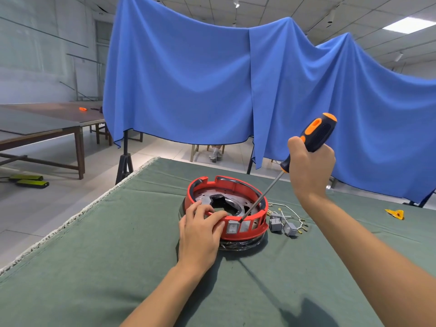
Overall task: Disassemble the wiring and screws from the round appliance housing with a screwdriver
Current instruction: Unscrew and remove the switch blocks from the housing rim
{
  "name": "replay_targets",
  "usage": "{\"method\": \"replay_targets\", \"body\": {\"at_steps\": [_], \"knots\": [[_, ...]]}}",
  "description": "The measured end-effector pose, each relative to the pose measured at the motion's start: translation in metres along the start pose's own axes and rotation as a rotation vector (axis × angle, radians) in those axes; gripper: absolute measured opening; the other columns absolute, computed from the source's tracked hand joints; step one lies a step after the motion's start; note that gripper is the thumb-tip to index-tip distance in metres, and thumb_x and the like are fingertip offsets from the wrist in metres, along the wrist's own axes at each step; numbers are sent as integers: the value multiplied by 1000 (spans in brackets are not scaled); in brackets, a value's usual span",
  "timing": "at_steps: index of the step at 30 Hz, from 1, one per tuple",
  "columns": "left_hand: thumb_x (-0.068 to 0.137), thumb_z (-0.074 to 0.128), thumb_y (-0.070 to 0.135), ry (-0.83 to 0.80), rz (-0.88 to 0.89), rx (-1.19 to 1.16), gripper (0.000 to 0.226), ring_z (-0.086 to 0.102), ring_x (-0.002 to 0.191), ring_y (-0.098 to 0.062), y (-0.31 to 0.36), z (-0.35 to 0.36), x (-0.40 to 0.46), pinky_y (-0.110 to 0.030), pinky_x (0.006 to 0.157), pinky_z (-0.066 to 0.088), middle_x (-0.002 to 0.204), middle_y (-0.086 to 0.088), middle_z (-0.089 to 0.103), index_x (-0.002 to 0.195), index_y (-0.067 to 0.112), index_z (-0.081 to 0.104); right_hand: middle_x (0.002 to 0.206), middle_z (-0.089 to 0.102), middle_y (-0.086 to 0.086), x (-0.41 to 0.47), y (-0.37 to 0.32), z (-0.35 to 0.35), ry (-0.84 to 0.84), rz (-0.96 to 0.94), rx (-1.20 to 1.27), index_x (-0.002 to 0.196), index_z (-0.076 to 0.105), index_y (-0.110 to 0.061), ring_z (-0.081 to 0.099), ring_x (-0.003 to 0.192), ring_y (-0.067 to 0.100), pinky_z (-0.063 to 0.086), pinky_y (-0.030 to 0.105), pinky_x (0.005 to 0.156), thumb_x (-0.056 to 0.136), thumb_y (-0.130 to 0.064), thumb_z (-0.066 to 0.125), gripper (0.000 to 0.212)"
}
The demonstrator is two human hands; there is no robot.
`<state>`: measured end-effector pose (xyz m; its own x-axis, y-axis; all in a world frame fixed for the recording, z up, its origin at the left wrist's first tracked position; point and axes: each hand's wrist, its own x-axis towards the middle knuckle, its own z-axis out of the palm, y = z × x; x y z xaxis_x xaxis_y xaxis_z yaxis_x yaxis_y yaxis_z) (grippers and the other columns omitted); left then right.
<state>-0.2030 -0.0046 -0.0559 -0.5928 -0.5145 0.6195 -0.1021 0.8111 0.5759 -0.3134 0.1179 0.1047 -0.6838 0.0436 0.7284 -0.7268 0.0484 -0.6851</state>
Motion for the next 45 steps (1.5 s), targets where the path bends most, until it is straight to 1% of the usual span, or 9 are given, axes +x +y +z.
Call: {"method": "replay_targets", "body": {"at_steps": [6,13,18,23,27,30,35,40,45], "knots": [[93,57,31,0,-7,2,24,29,126,-11,-1,1,1,-31,99,24,115,9,53,114,33,68,35,49,-6,5,13,1,25,169,34,51,44,-19,46,36,8,41,21,45,66,-30,50,19],[92,57,31,-7,-11,-5,24,29,125,-11,-2,1,3,-34,99,27,113,9,53,113,33,68,37,53,-5,4,26,8,31,252,5,54,48,-22,52,40,9,44,27,52,67,-33,50,18],[93,57,31,-11,-21,-9,24,29,124,-11,-1,2,4,-35,99,29,113,9,52,113,34,68,34,47,-9,7,17,17,-6,219,-33,53,46,-21,60,51,24,48,36,57,69,-35,53,22],[93,56,32,-21,-22,-6,25,28,125,-11,-2,2,4,-35,99,30,115,10,52,115,34,67,34,38,-7,1,-1,33,-71,24,-108,50,38,-20,64,57,32,48,38,53,67,-36,52,27],[92,57,32,-19,-18,-12,24,29,125,-11,-3,1,3,-34,99,30,114,10,52,114,34,67,35,44,-8,5,2,32,-66,70,-137,49,40,-19,60,52,22,44,34,51,66,-39,50,28],[91,59,33,5,-13,-21,22,30,123,-10,-3,1,4,-33,97,29,111,12,53,111,35,69,40,54,-3,12,22,18,34,270,-67,51,46,-17,63,54,22,47,36,58,67,-39,52,28],[90,61,32,24,7,-19,21,32,119,-11,-4,3,7,-34,96,30,107,11,54,109,32,69,34,50,-15,1,58,-14,323,493,73,60,50,-20,46,35,0,38,19,45,73,-32,57,19],[88,64,29,18,20,-17,21,36,115,-13,-5,3,9,-38,97,35,103,7,54,108,29,71,38,45,-16,-22,87,-34,565,698,185,57,48,-21,39,31,1,33,21,44,71,-32,61,22],[86,67,18,9,26,-105,21,40,109,-16,-4,4,11,-40,98,39,98,1,54,105,20,73,37,44,-16,-36,103,-37,640,824,216,61,48,-20,40,37,8,30,26,44,70,-35,60,22]]}}
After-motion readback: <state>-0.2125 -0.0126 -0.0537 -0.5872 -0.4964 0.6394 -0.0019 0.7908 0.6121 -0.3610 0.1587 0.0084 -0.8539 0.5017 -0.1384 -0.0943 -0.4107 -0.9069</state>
